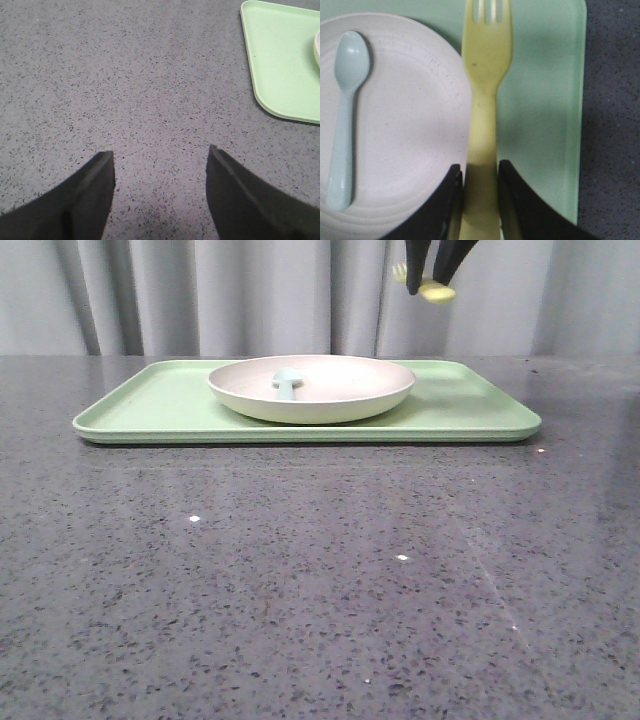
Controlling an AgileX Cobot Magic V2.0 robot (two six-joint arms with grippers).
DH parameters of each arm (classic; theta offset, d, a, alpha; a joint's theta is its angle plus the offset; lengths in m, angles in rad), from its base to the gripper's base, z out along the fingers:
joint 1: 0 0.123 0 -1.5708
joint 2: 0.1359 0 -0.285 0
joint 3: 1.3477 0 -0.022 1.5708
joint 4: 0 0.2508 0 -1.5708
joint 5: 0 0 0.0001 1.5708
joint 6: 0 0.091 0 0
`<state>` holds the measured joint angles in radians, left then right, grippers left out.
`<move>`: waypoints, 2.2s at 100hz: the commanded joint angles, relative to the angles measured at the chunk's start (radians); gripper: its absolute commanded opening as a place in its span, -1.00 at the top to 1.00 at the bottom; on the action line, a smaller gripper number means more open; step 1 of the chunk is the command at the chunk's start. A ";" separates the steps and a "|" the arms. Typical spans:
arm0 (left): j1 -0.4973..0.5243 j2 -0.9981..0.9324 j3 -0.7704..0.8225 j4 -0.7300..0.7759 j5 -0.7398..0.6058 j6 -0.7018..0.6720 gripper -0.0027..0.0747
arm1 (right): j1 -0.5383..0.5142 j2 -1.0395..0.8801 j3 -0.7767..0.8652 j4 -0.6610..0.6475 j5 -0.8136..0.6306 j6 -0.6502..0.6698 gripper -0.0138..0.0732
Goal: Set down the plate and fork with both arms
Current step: 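Close the right gripper on the fork and lift it off the plate, then move the fork beside the plate and lower it onto the tray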
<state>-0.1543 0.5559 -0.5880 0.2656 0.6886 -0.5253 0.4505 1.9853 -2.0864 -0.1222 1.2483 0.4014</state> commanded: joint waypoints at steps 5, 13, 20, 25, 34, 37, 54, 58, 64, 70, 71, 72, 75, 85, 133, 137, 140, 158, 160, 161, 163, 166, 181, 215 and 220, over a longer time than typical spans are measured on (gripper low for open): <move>0.001 0.004 -0.025 0.008 -0.061 -0.010 -0.10 | -0.016 -0.068 -0.027 -0.020 -0.004 -0.034 0.52; 0.001 0.004 -0.025 0.008 -0.061 -0.010 -0.10 | -0.023 -0.068 -0.027 -0.020 -0.004 -0.039 0.52; 0.001 0.004 -0.025 0.008 -0.061 -0.010 -0.10 | -0.030 -0.068 -0.021 -0.012 -0.004 -0.054 0.52; 0.001 0.004 -0.025 0.008 -0.061 -0.010 -0.10 | -0.040 -0.068 -0.013 -0.003 -0.004 -0.065 0.52; 0.001 0.004 -0.025 0.008 -0.063 -0.010 -0.10 | -0.057 -0.068 0.017 0.017 -0.015 -0.078 0.52; 0.001 0.004 -0.025 0.008 -0.065 -0.010 -0.10 | -0.065 -0.068 0.028 0.021 -0.019 -0.079 0.52; 0.001 0.004 -0.025 0.008 -0.065 -0.010 -0.10 | -0.084 -0.068 0.105 0.036 -0.055 -0.086 0.52; 0.001 0.004 -0.025 0.008 -0.065 -0.010 -0.10 | -0.085 -0.068 0.121 0.036 -0.064 -0.086 0.52; 0.001 0.004 -0.025 0.008 -0.065 -0.010 -0.10 | -0.085 -0.068 0.149 0.037 -0.084 -0.086 0.52; 0.001 0.004 -0.025 0.008 -0.065 -0.010 -0.10 | -0.085 -0.068 0.175 0.043 -0.109 -0.086 0.52; 0.001 0.004 -0.025 0.008 -0.065 -0.010 -0.10 | -0.085 -0.068 0.182 0.044 -0.113 -0.086 0.52; 0.001 0.004 -0.025 0.008 -0.065 -0.010 -0.10 | -0.085 -0.068 0.185 0.045 -0.116 -0.086 0.52; 0.001 0.004 -0.025 0.008 -0.065 -0.010 -0.10 | -0.085 -0.068 0.201 0.051 -0.132 -0.086 0.52; 0.001 0.004 -0.025 0.008 -0.065 -0.010 -0.10 | -0.085 -0.068 0.241 0.056 -0.166 -0.086 0.52; 0.001 0.004 -0.025 0.008 -0.065 -0.010 -0.10 | -0.085 -0.062 0.305 0.056 -0.229 -0.086 0.52; 0.001 0.004 -0.025 0.008 -0.065 -0.010 -0.10 | -0.085 -0.061 0.305 0.056 -0.226 -0.086 0.52; 0.001 0.004 -0.025 0.008 -0.065 -0.010 -0.10 | -0.085 -0.060 0.306 0.056 -0.225 -0.086 0.52; 0.001 0.004 -0.025 0.008 -0.065 -0.010 -0.10 | -0.085 -0.060 0.313 0.056 -0.224 -0.086 0.40; 0.001 0.004 -0.025 0.008 -0.065 -0.010 -0.10 | -0.085 -0.060 0.315 0.056 -0.224 -0.086 0.38; 0.001 0.004 -0.025 0.008 -0.065 -0.010 -0.10 | -0.085 -0.060 0.315 0.056 -0.224 -0.086 0.36; 0.001 0.004 -0.025 0.008 -0.065 -0.010 -0.10 | -0.085 -0.060 0.317 0.056 -0.224 -0.086 0.33; 0.001 0.004 -0.025 0.008 -0.065 -0.010 -0.10 | -0.085 -0.060 0.319 0.056 -0.224 -0.086 0.28; 0.001 0.004 -0.025 0.008 -0.065 -0.010 -0.10 | -0.085 -0.060 0.322 0.056 -0.222 -0.086 0.06; 0.001 0.004 -0.025 0.008 -0.065 -0.010 -0.10 | -0.085 -0.090 0.322 0.056 -0.224 -0.087 -0.09; 0.001 0.004 -0.025 0.008 -0.065 -0.010 -0.10 | -0.085 -0.110 0.322 0.055 -0.226 -0.092 -0.09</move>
<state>-0.1543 0.5559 -0.5873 0.2656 0.6886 -0.5253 0.3707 1.9715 -1.7431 -0.0588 1.0524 0.3258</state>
